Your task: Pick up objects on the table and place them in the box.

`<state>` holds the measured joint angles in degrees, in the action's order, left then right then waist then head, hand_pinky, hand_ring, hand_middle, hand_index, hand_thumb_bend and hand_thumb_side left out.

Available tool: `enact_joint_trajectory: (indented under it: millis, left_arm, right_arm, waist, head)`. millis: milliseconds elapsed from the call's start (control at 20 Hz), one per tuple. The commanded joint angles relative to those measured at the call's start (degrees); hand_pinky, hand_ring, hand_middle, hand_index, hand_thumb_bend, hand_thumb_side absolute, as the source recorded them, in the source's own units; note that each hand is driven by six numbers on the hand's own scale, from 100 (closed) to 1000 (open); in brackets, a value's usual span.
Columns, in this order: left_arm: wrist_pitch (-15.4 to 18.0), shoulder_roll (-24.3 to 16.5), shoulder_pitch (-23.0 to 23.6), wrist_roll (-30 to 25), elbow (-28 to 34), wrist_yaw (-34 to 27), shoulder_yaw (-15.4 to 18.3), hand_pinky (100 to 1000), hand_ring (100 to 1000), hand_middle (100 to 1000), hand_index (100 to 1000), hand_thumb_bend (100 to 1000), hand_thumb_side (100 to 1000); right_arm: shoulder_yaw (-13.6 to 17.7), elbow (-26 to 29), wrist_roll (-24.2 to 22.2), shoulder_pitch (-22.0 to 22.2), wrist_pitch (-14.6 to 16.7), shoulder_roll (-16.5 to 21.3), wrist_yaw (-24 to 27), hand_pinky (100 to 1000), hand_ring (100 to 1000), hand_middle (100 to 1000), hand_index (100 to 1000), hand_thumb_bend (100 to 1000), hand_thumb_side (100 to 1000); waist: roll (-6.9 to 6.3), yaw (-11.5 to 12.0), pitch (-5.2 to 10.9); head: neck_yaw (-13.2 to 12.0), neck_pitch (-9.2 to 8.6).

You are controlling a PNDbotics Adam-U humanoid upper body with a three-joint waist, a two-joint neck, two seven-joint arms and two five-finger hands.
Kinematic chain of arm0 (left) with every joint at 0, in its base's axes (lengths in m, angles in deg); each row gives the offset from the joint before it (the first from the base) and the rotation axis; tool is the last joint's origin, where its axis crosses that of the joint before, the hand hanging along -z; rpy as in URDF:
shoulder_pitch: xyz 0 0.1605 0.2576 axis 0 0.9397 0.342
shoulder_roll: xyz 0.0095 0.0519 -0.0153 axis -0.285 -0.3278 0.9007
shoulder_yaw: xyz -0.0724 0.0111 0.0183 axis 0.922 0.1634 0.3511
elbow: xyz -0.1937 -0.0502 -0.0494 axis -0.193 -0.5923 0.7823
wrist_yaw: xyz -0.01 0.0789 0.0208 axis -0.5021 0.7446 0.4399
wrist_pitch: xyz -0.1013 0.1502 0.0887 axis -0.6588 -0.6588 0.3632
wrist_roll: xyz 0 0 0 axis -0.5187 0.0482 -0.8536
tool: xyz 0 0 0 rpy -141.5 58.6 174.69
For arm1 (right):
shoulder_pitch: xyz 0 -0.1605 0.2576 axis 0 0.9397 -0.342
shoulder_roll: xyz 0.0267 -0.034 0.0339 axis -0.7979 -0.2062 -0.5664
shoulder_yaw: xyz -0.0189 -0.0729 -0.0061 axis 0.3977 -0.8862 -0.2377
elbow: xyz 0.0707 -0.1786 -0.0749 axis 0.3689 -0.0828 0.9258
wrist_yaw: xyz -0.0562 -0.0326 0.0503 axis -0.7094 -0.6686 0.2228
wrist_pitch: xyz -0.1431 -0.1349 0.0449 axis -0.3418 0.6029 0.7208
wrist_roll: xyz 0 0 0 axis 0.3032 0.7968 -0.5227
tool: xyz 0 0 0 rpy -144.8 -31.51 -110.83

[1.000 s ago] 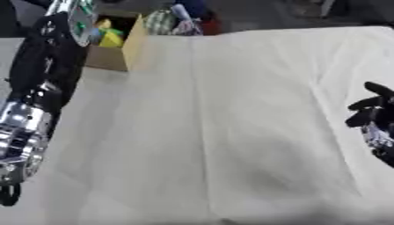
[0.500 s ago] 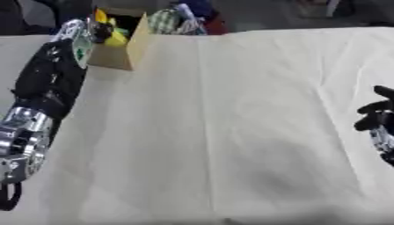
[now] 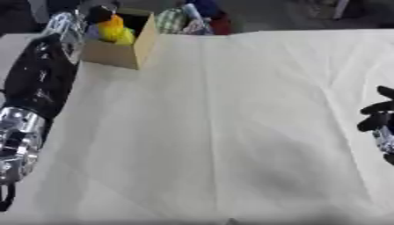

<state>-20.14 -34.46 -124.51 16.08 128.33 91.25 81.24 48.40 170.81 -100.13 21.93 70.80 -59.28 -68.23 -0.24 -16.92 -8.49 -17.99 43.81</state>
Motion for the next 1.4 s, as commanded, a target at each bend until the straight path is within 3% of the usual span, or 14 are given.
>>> enact_joint_trajectory:
  millis: [50,150,350,600,800,1000,1200,1400]
  left_arm:
    - [2.7,-5.6,1.5,0.9,9.5,-7.0,0.9,744,749,798,930,351,488]
    - [4.3,-7.7,4.6,1.7,14.9,-12.8,1.3,735,741,788,921,310,442]
    - [7.3,-9.5,13.3,5.0,27.3,-26.6,3.7,701,702,740,864,205,434]
    - [11.3,-4.0,26.3,10.9,42.2,-41.8,6.8,685,684,709,853,123,491]
    - [15.1,3.5,34.6,11.8,51.4,-45.8,6.8,677,675,698,843,100,548]
    - [17.9,10.3,41.4,10.3,56.2,-49.2,6.5,672,670,690,845,100,622]
    - [18.7,15.4,45.1,9.7,57.3,-51.4,6.2,670,669,690,845,100,669]
    - [19.3,18.4,45.8,8.6,56.9,-52.9,5.1,667,660,670,837,100,694]
  right_arm:
    - [0.7,0.5,0.4,-0.3,-0.1,1.2,-0.3,567,544,607,910,100,445]
    - [0.7,0.6,0.5,-0.2,-0.1,1.2,-0.3,567,544,607,911,100,446]
    - [0.9,0.7,0.6,-0.2,-0.1,1.2,-0.4,566,543,607,912,100,447]
    - [1.0,0.8,0.8,-0.4,-0.1,1.1,-0.3,566,542,607,914,100,448]
    - [0.8,1.0,0.6,-0.6,-0.1,0.7,-0.2,566,543,607,915,100,450]
    - [0.8,1.2,0.8,-0.8,-0.1,0.5,0.0,565,543,607,917,100,452]
    - [0.5,1.3,0.7,-0.9,0.0,0.2,0.2,563,543,606,918,100,452]
    - [0.5,1.3,0.9,-1.0,-0.1,0.1,0.3,562,542,606,919,100,452]
  waist:
    - [-0.07,0.6,1.82]
    - [-0.12,1.3,1.94]
    - [-0.13,2.4,1.84]
    - [-0.1,3.4,1.45]
    - [0.11,3.7,1.13]
    - [0.07,4.0,0.86]
    - [0.13,4.2,0.59]
    - [0.26,4.1,0.28]
  head:
    - [0.3,0.23]
    - [0.6,0.29]
    - [0.8,0.16]
    - [1.8,-0.22]
    - [1.8,-0.73]
    - [1.1,-0.56]
    - [0.8,-0.21]
    - [1.0,0.26]
